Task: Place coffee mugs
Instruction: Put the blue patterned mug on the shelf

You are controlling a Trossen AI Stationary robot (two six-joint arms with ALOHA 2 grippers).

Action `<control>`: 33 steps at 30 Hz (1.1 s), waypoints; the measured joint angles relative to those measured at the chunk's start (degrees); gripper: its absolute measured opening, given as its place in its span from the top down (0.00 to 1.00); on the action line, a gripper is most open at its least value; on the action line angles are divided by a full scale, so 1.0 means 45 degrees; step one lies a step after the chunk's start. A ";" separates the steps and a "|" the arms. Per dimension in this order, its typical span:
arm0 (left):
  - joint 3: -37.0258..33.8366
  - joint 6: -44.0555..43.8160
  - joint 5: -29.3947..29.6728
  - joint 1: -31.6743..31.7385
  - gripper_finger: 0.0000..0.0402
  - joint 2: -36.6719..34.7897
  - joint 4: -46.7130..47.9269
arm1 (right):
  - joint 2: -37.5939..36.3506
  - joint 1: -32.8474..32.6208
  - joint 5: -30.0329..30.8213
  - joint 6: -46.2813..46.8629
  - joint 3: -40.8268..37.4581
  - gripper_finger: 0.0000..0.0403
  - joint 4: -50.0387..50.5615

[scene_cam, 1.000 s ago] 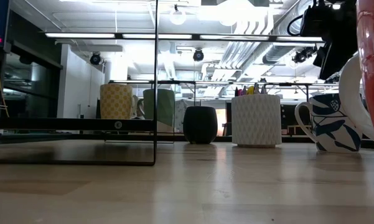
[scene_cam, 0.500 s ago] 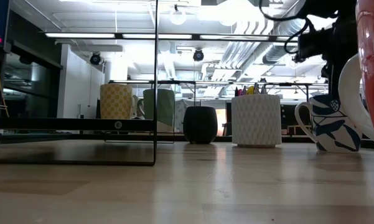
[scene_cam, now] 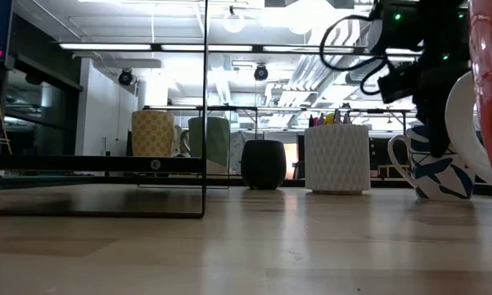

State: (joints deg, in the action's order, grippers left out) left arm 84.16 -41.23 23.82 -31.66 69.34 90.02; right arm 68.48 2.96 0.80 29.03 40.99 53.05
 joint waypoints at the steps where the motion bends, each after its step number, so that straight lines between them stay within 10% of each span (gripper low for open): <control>1: 0.0000 0.0169 -0.0001 0.0000 0.85 0.0000 0.0000 | 0.0134 0.0000 0.0066 0.0141 0.0000 0.68 -0.0112; 10: -0.0451 0.1011 0.0040 -0.0081 0.85 -0.0585 -0.0027 | 0.0436 -0.0005 0.0401 0.0134 -0.0005 0.97 -0.1276; 33: -0.9653 -0.3789 0.0910 -0.2044 0.85 -0.6370 -0.4401 | 0.0416 -0.2044 0.1214 -0.0188 0.4635 1.00 -0.3933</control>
State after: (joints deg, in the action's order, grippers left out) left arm 40.72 -58.29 27.91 -40.86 40.68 70.21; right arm 70.35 -6.24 6.26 28.18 61.85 35.36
